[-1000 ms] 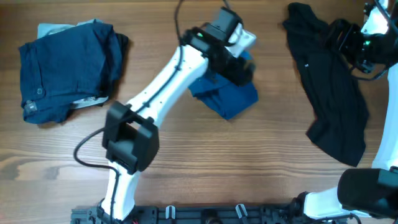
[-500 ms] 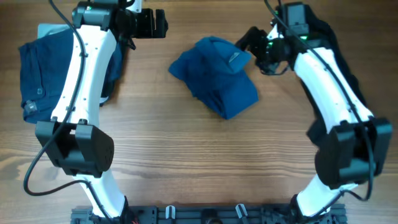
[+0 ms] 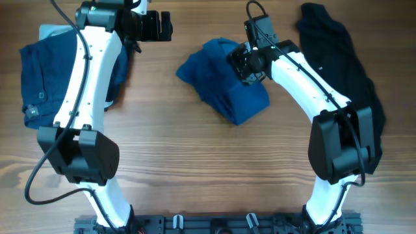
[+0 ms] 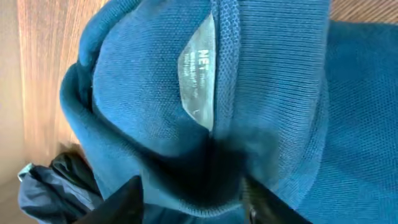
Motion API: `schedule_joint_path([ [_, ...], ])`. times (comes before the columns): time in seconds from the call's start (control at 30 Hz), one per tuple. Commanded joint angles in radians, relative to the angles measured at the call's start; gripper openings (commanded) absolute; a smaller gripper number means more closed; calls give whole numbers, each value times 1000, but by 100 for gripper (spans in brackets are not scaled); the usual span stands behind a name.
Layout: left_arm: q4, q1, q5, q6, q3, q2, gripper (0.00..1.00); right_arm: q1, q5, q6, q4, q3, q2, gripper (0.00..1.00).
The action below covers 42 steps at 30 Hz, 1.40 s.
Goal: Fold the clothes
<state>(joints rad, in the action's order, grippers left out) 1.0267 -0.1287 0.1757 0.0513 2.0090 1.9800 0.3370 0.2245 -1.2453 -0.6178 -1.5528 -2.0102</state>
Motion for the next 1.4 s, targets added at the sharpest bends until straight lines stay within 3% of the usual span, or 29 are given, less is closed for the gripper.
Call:
schedule_joint_path([
  [0.0,5,3,-13,10,6,-3,100,20,-19,22,-14,3,-15,37],
  [0.03,7,3,-13,10,7,-3,100,29,-20,37,-27,3,-16,37],
  [0.13,16,3,-13,10,6,-3,100,40,-26,99,-41,4,-29,53],
  [0.2,29,3,-14,9,6,-3,100,40,-27,329,-22,4,-47,55],
  [0.33,37,3,-14,9,6,-3,100,38,-58,1066,50,2,-58,70],
  [0.4,39,3,-14,9,6,-3,100,38,-138,1260,45,2,-50,72],
  [0.53,40,3,-13,9,6,-3,100,37,-233,1465,65,2,-31,72],
  [0.7,40,3,-13,10,6,-3,100,37,-238,1611,97,-6,-18,58],
  [0.87,40,2,-13,10,6,0,100,37,-236,1609,94,-26,39,59],
  [1.1,41,2,-13,10,6,18,100,37,-143,1643,78,-25,92,72],
  [1.37,40,2,-14,10,6,19,100,21,-51,1642,196,-24,-3,65],
])
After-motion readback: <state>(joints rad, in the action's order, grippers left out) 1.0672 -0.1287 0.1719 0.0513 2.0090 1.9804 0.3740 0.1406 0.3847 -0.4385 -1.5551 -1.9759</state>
